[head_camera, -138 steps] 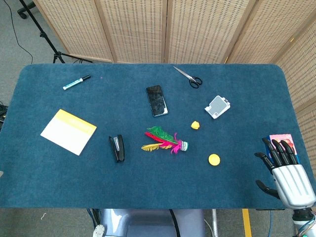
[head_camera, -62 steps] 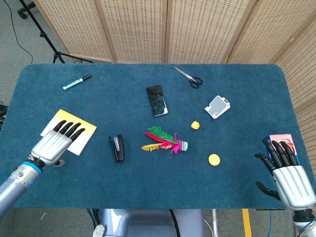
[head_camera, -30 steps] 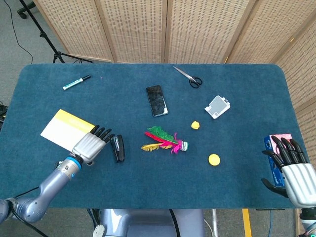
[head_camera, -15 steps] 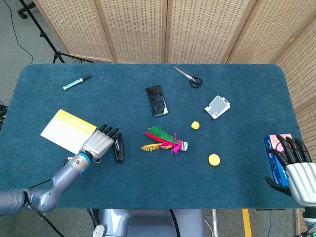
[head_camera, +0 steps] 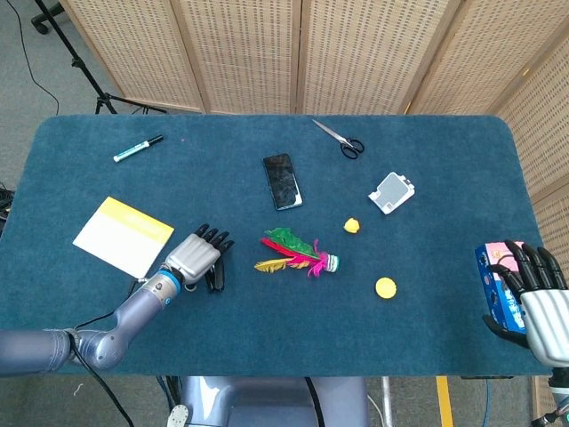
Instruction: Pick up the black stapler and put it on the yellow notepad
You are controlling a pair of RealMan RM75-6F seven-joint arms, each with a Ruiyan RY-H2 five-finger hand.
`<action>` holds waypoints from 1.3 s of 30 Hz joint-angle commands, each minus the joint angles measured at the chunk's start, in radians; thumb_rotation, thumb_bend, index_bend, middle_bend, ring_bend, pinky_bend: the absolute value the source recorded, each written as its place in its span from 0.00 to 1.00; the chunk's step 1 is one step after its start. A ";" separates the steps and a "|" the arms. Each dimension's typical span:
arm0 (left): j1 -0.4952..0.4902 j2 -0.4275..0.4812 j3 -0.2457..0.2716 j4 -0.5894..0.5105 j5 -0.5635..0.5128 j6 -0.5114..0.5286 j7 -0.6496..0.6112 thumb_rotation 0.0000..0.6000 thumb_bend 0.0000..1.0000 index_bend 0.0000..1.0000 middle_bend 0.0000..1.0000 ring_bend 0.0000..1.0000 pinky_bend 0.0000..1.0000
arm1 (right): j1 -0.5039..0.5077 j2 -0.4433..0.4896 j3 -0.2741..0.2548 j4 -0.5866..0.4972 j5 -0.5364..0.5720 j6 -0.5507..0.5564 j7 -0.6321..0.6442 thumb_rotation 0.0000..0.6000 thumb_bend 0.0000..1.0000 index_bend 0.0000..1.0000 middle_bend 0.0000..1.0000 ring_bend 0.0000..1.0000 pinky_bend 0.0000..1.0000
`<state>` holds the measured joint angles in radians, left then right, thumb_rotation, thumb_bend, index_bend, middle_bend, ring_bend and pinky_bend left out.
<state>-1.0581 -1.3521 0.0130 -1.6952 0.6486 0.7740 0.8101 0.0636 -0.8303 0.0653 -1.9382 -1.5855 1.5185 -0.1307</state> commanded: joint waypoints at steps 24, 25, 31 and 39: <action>-0.046 -0.026 0.076 0.007 -0.037 0.044 0.009 1.00 0.23 0.31 0.15 0.00 0.01 | -0.006 0.001 0.015 0.012 0.005 0.032 0.023 1.00 0.21 0.26 0.06 0.00 0.02; -0.045 -0.026 0.078 0.008 -0.034 0.047 0.009 1.00 0.23 0.33 0.16 0.00 0.02 | -0.006 0.001 0.014 0.012 0.004 0.032 0.022 1.00 0.21 0.26 0.06 0.00 0.02; -0.034 -0.026 0.083 0.014 -0.006 0.076 -0.005 1.00 0.26 0.40 0.22 0.03 0.06 | -0.007 0.002 0.013 0.009 -0.003 0.035 0.024 1.00 0.21 0.26 0.06 0.00 0.02; -0.013 -0.022 0.086 0.010 0.048 0.107 -0.028 1.00 0.27 0.46 0.26 0.07 0.10 | -0.009 0.003 0.011 0.004 -0.010 0.039 0.018 1.00 0.21 0.26 0.06 0.00 0.02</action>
<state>-1.0743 -1.3753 0.0988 -1.6827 0.6912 0.8774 0.7861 0.0546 -0.8272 0.0768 -1.9343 -1.5953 1.5575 -0.1117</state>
